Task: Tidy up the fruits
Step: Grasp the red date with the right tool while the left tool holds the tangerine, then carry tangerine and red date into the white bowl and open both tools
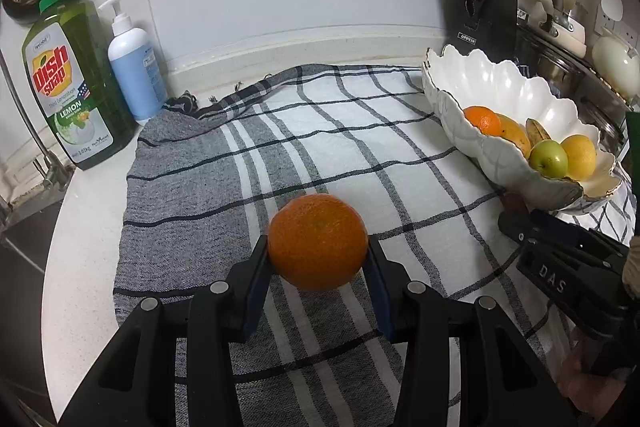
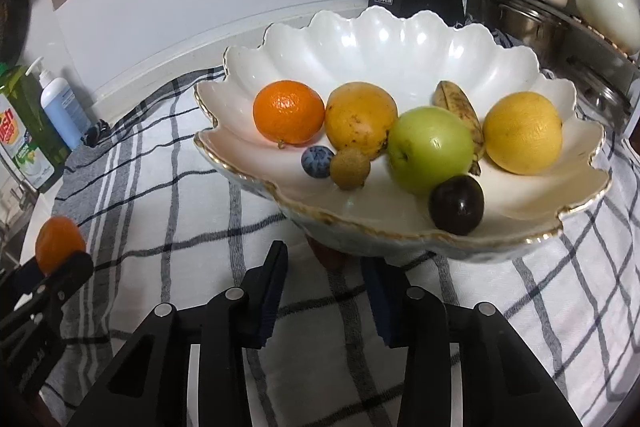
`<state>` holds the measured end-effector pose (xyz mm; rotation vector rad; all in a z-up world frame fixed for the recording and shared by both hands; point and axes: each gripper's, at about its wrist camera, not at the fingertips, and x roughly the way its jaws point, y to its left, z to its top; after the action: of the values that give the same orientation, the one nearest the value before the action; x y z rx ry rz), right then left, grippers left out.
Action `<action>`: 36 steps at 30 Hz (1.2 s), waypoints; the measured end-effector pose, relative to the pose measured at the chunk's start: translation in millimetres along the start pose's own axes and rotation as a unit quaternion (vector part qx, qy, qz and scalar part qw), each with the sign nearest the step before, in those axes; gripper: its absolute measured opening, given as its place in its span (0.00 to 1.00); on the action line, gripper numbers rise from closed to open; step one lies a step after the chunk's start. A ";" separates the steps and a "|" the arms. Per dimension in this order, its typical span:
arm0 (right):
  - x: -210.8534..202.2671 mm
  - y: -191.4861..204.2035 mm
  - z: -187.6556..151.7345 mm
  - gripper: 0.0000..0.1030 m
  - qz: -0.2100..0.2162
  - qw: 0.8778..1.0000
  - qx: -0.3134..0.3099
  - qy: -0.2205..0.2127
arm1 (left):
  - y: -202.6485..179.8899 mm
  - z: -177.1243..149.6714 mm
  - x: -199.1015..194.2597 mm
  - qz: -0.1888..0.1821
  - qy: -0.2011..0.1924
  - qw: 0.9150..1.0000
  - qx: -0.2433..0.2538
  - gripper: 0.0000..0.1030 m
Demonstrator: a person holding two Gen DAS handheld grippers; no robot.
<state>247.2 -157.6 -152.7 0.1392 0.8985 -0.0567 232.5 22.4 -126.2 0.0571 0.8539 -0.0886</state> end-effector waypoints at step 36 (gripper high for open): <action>-96.8 -33.8 2.4 0.18 0.051 0.996 -0.021 -0.074 | -57.3 27.6 -47.7 -0.044 -0.043 0.997 0.048 0.43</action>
<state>185.2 -192.3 -78.7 0.1397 0.7420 0.0467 216.2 -34.3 -72.9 0.1046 0.7653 -0.2128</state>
